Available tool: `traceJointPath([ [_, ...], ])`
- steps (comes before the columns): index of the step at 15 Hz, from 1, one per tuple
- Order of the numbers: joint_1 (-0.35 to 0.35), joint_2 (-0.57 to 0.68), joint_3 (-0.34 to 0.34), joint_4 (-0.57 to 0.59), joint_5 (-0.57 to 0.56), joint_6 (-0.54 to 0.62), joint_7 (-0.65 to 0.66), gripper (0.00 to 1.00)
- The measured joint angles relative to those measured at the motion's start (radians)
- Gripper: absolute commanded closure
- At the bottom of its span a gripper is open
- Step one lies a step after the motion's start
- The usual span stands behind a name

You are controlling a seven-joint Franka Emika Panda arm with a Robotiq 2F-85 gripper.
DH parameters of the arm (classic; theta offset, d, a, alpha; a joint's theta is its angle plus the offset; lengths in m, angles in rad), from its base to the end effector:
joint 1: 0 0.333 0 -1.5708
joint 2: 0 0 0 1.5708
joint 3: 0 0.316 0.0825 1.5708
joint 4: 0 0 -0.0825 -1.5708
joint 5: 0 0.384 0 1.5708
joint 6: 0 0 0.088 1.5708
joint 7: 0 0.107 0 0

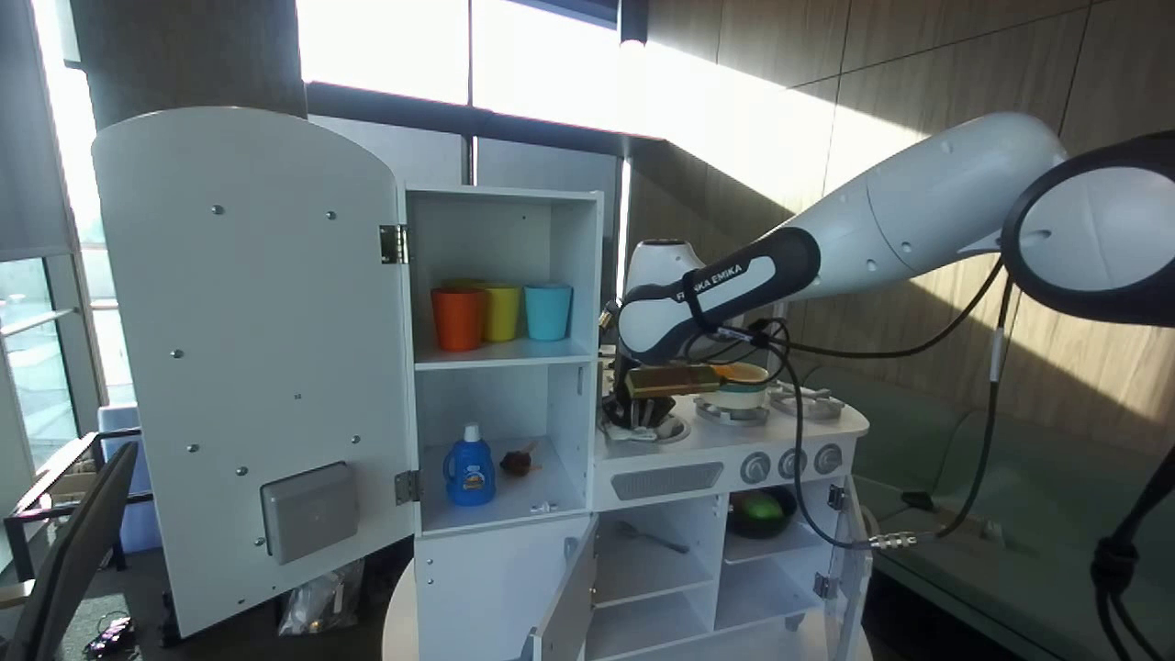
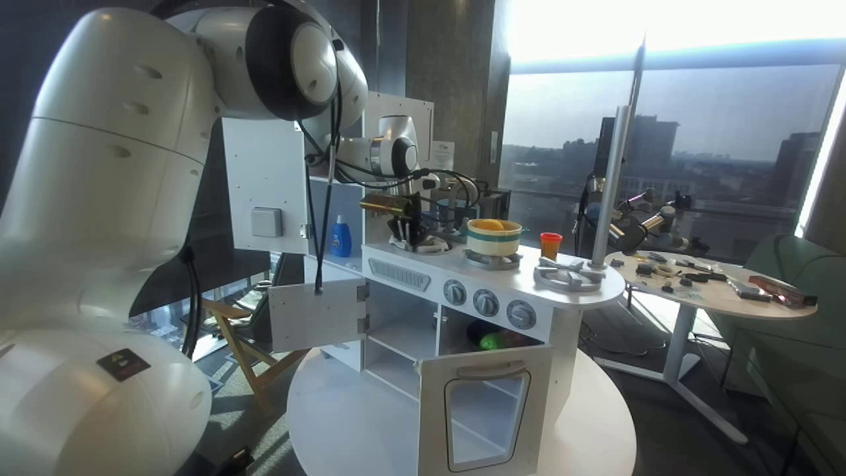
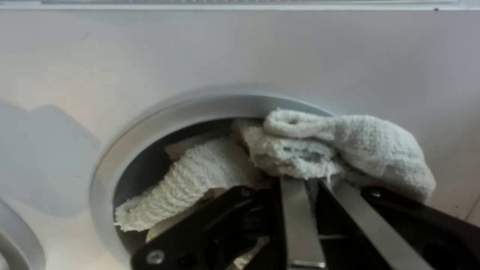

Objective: Use the towel to wipe the sink.

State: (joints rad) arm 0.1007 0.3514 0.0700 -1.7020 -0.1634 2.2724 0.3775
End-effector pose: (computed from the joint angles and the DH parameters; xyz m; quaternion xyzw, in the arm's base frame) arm 0.6656 0.1058 0.4115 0.9905 -0.0605 0.1208 0.0242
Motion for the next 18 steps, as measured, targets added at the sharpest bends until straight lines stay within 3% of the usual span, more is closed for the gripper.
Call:
traceJointPath([
  [5,0.024,0.05,-0.033,0.056,-0.007,0.065,0.04,0.92],
  [11,0.044,0.062,-0.115,0.089,-0.034,0.007,0.095,0.92],
  [14,0.043,0.052,-0.104,0.094,-0.006,-0.089,0.076,0.92],
  [18,0.03,0.036,-0.045,0.099,0.146,-0.138,-0.059,0.93],
])
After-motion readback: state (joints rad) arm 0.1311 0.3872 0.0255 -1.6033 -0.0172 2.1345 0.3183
